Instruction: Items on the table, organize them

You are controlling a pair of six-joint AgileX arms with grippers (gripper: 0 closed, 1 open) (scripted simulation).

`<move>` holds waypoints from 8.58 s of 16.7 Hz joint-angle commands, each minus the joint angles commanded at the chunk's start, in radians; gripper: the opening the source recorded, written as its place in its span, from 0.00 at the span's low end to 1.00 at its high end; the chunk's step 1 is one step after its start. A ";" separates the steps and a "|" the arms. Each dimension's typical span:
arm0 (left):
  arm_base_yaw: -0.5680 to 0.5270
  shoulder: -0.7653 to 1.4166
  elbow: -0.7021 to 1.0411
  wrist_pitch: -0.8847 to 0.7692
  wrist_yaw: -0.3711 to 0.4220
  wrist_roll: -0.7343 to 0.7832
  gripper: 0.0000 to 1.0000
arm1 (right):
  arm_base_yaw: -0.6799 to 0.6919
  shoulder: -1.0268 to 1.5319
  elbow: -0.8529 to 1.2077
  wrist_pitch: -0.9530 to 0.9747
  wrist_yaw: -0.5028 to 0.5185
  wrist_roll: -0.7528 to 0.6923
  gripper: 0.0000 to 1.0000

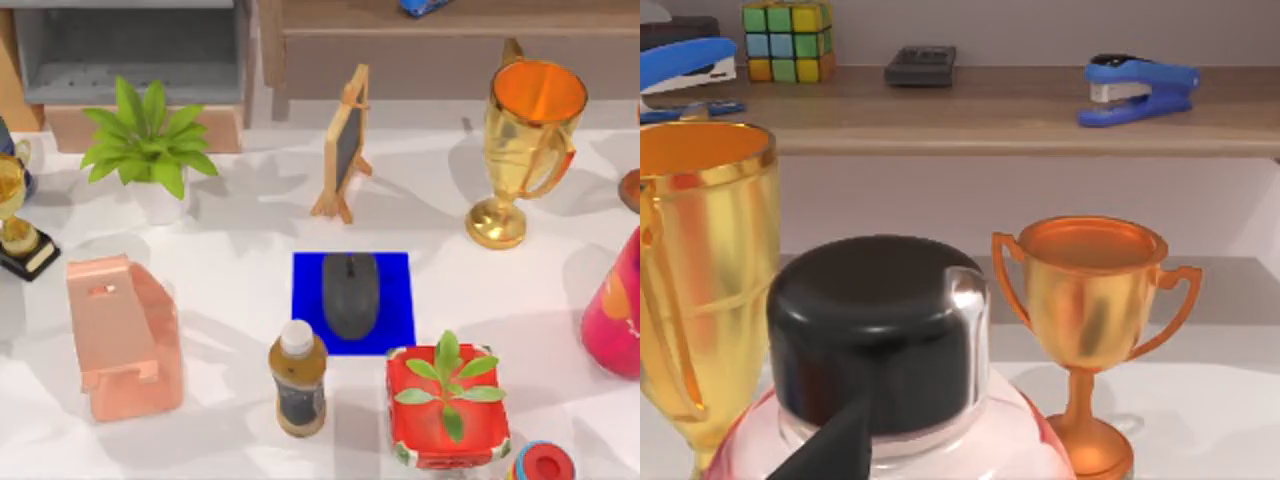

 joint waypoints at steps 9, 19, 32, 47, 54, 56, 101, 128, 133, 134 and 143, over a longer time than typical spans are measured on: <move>0.003 -0.026 0.005 -0.068 -0.083 0.163 0.00 | 0.000 0.000 0.000 0.000 0.000 0.000 1.00; -0.141 -0.350 0.002 -0.049 -0.284 1.012 0.00 | 0.000 0.000 0.000 0.000 0.000 0.000 1.00; -0.476 -0.683 -0.107 0.020 -0.489 2.013 0.00 | 0.000 0.000 0.000 0.000 0.000 0.000 1.00; -0.987 -0.909 -0.384 0.073 -0.839 3.134 0.00 | 0.000 0.000 0.000 0.000 0.000 0.000 1.00; -1.315 -0.996 -0.584 0.100 -0.989 3.754 0.00 | 0.000 0.000 0.000 0.000 0.000 0.000 1.00; -1.395 -1.024 -0.652 0.111 -1.029 3.921 0.00 | 0.000 0.000 0.000 0.000 0.000 0.000 1.00; -1.308 -1.081 -0.965 0.630 -0.923 4.593 0.68 | 0.000 0.000 0.000 0.000 0.000 0.000 1.00; -1.452 -1.133 -0.958 0.401 -1.013 4.388 1.00 | 0.000 0.000 0.000 0.000 0.000 0.000 1.00; -1.370 -1.216 -0.995 0.478 -0.942 4.460 1.00 | 0.000 0.000 0.000 0.000 0.000 0.000 1.00; -1.340 -1.254 -1.009 0.509 -0.906 4.494 1.00 | 0.000 0.000 0.000 0.000 0.000 0.000 1.00; -1.074 -1.623 -1.186 0.759 -0.511 4.849 1.00 | 0.000 0.000 0.000 0.000 0.000 0.000 1.00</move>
